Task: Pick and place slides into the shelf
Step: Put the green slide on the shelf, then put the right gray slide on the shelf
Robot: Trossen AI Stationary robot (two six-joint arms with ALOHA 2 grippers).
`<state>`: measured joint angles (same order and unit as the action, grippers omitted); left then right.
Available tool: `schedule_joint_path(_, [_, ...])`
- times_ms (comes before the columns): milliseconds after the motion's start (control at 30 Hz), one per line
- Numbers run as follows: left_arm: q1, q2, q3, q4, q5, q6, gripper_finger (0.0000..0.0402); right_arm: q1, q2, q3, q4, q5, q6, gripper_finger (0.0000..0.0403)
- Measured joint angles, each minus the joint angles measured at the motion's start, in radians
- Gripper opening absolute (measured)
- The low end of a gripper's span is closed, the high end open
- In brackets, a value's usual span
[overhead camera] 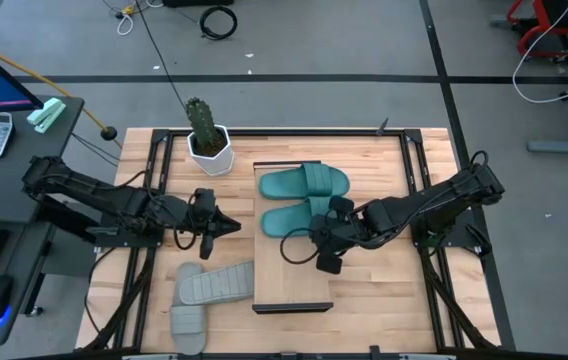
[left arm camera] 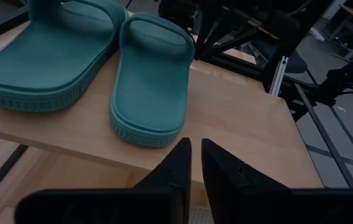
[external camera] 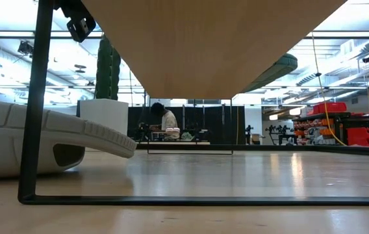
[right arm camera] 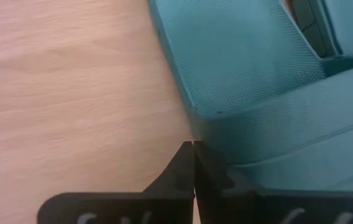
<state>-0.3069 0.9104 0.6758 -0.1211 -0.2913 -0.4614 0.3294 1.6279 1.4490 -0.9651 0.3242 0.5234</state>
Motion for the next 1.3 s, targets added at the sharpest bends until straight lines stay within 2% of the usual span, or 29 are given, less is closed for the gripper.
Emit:
schedule_joint_path(700, [0.0,0.0,0.0,0.0,0.0,0.0,0.0047,-0.032,0.0,0.0,0.013,0.044,0.01,0.0])
schedule_joint_path(1100, [-0.001,0.0,0.0,0.0,0.0,0.0,0.0045,-0.013,-0.015,0.005,0.05,-0.034,0.036,0.0031])
schedule_joint_path(1300, [-0.033,0.0,0.001,-0.035,0.001,-0.074,0.0054,-0.004,-0.042,0.101,-0.001,-0.042,0.063,0.0038])
